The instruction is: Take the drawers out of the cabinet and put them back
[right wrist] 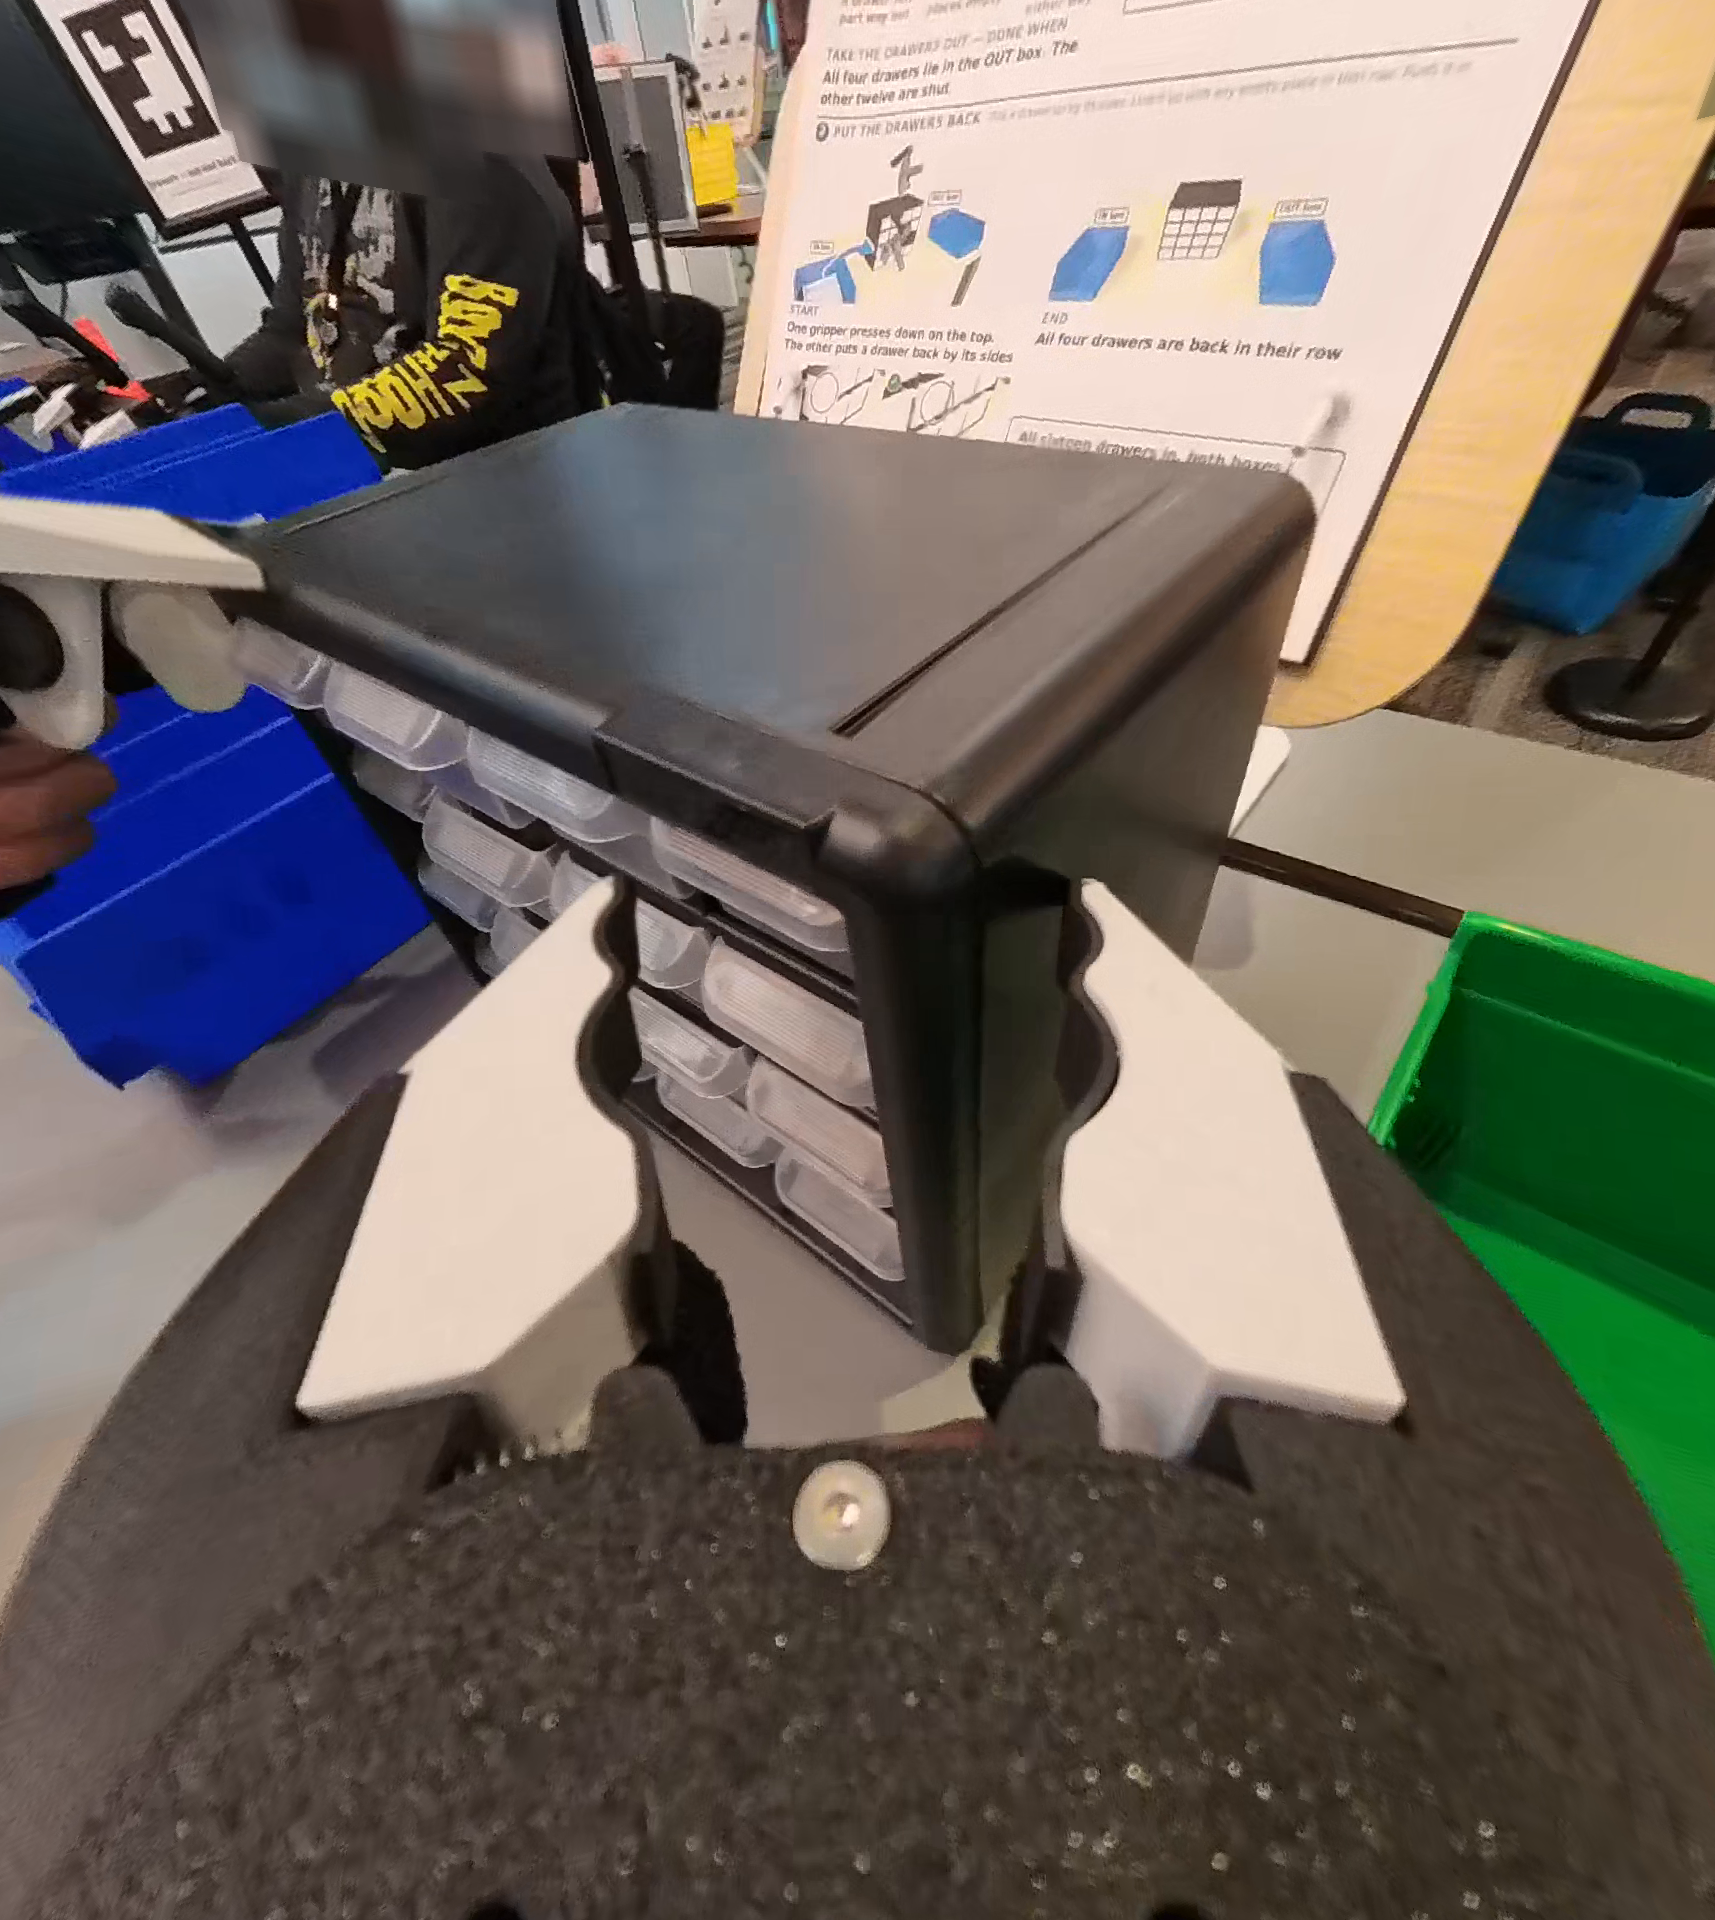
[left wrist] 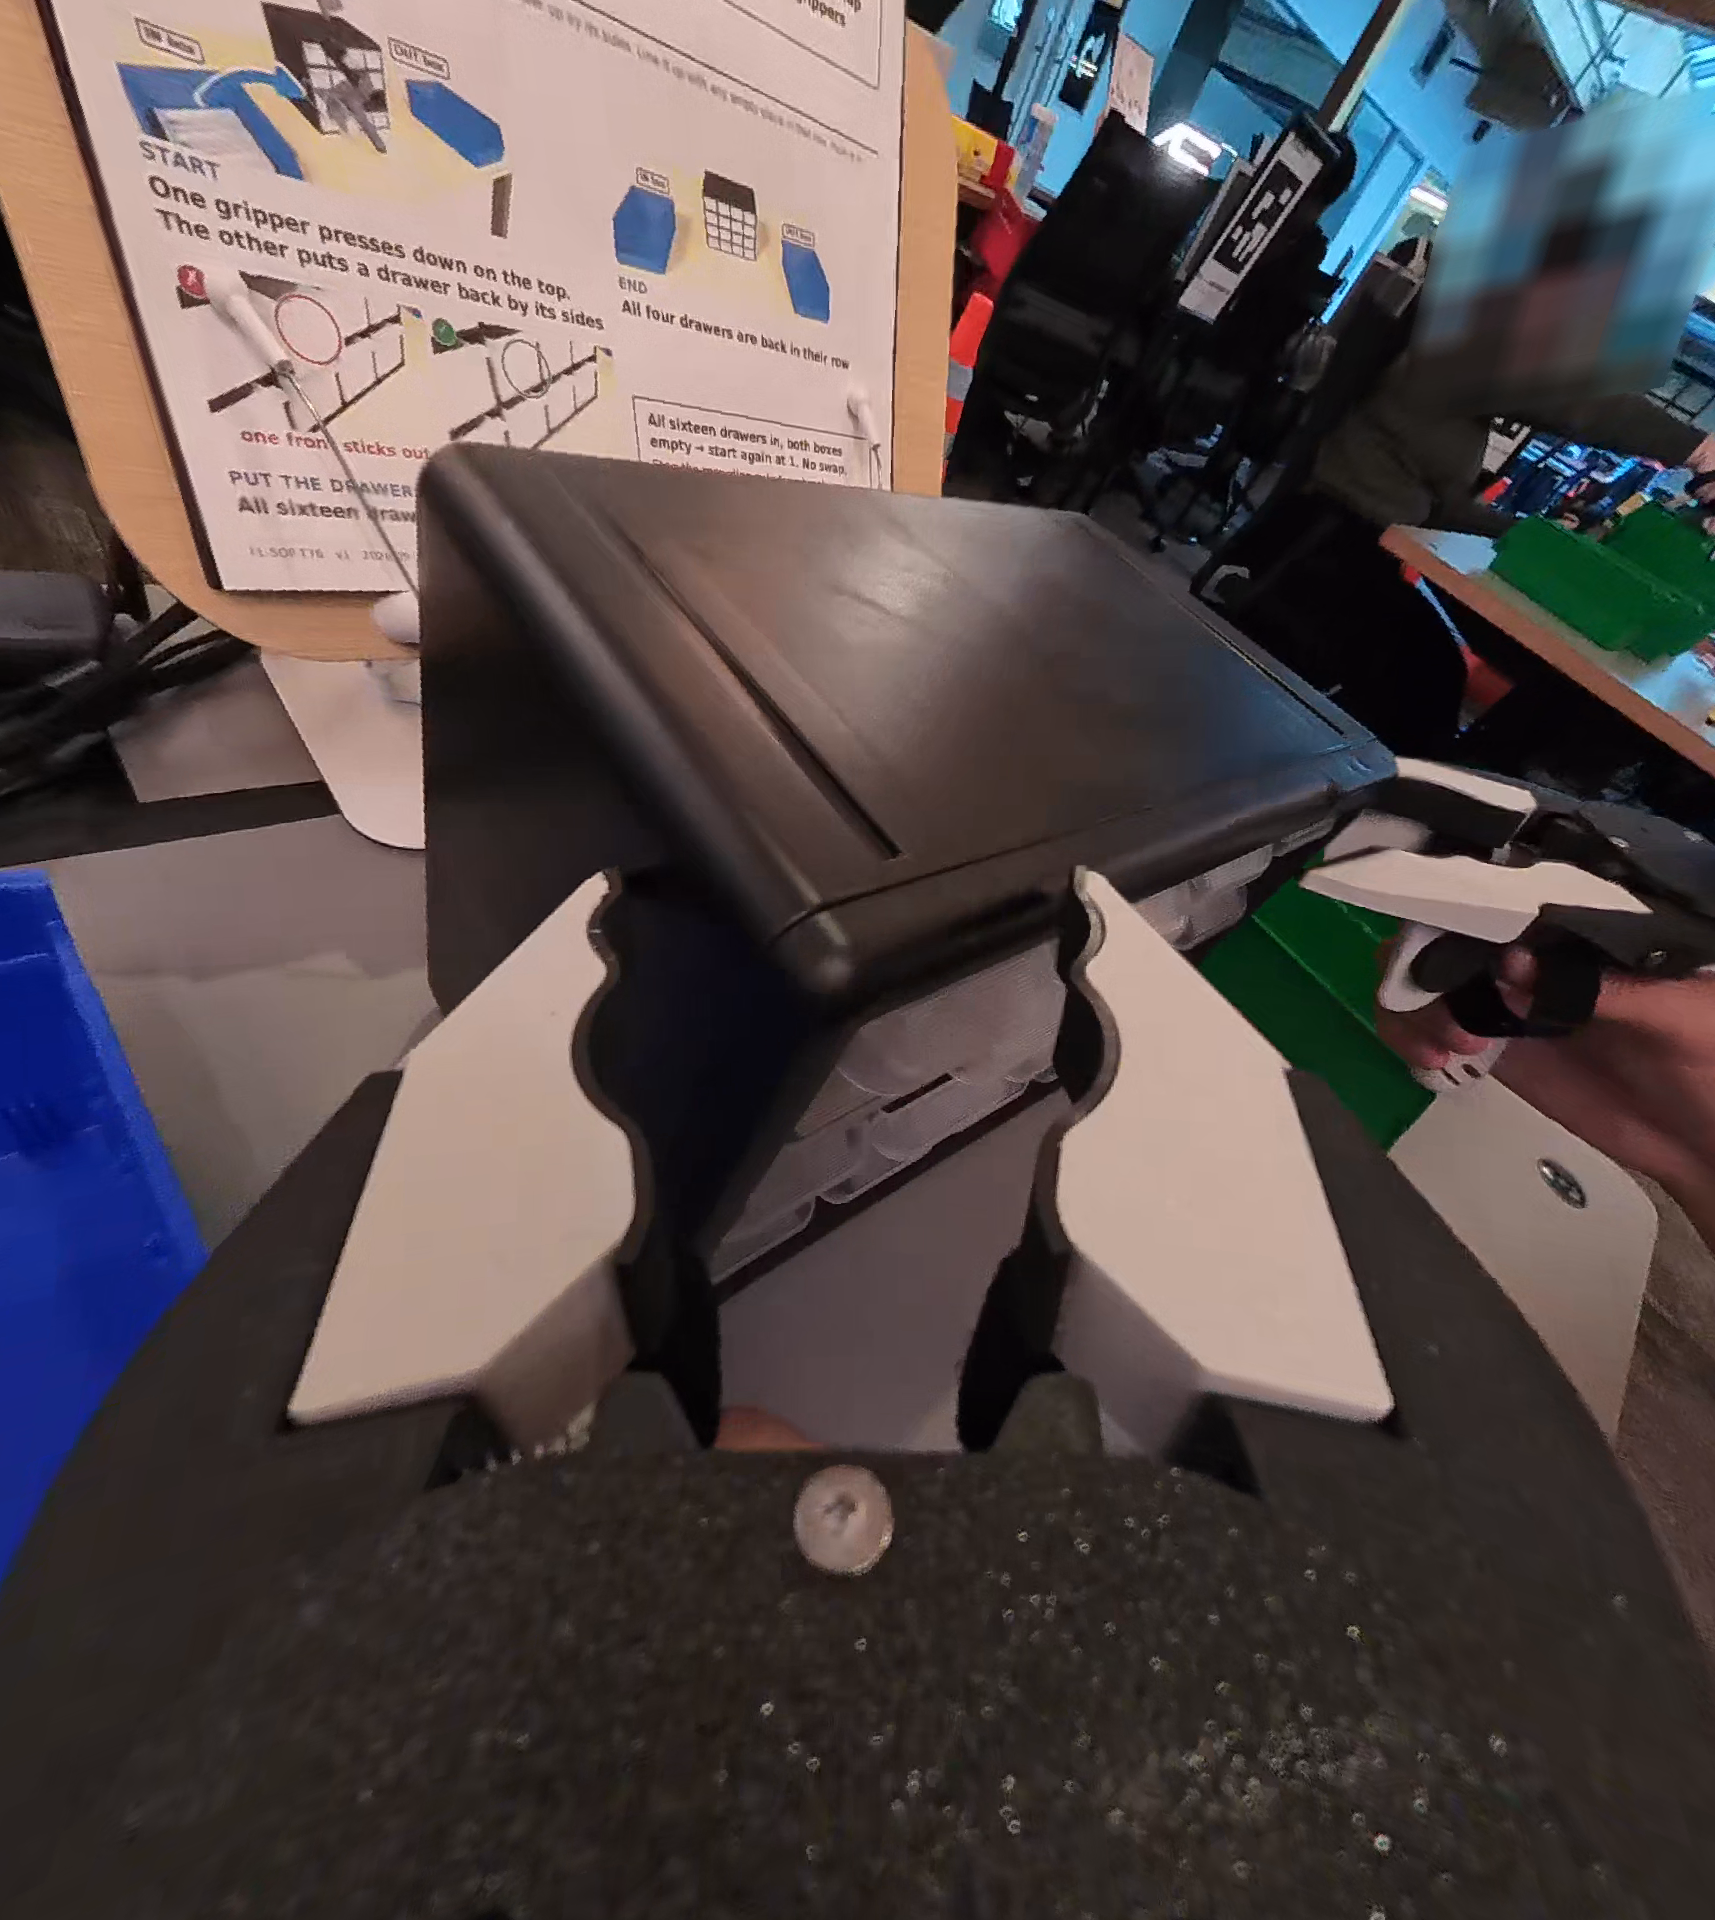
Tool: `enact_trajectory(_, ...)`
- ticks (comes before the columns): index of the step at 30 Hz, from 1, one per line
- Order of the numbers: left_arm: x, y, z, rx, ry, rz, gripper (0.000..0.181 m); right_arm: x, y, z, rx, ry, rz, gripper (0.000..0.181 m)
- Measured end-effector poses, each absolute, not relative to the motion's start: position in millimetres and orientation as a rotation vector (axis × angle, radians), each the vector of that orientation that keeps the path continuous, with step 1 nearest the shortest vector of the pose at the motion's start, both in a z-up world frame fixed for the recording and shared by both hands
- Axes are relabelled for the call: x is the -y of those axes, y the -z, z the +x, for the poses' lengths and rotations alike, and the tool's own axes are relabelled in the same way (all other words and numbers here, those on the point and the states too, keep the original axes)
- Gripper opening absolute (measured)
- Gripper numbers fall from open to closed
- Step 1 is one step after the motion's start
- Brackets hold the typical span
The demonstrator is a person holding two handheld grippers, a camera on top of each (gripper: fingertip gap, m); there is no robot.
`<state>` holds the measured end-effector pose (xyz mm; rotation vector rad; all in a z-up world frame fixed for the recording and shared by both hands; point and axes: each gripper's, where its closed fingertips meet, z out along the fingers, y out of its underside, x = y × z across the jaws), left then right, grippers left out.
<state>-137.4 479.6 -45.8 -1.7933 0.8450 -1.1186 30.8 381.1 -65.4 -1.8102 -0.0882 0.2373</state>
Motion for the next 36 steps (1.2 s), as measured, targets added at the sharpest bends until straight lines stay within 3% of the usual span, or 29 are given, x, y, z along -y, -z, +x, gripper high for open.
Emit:
enact_trajectory(5,-468,51,-137,-0.887,0.982,-1.779,0.088,-387,65,33,0.095,-0.269,-1.811,0.087)
enact_trajectory(7,-468,52,-141,-0.914,0.938,-1.793,0.081,-388,66,31,0.122,-0.237,-1.830,0.089)
enact_trajectory(14,-424,56,-208,-0.773,0.829,-1.806,0.061,-333,82,9,0.070,-0.115,-1.892,0.074)
enact_trajectory(18,-387,90,-279,-0.706,0.586,-1.839,0.049,-276,122,-24,0.021,-0.053,-1.959,0.057)
enact_trajectory(25,-346,140,-342,-0.624,0.586,-1.928,0.037,-221,162,-43,-0.026,0.175,-2.009,0.049)
enact_trajectory(36,-347,140,-342,-0.603,0.527,-1.920,0.040,-210,188,-20,-0.097,0.138,-2.082,0.048)
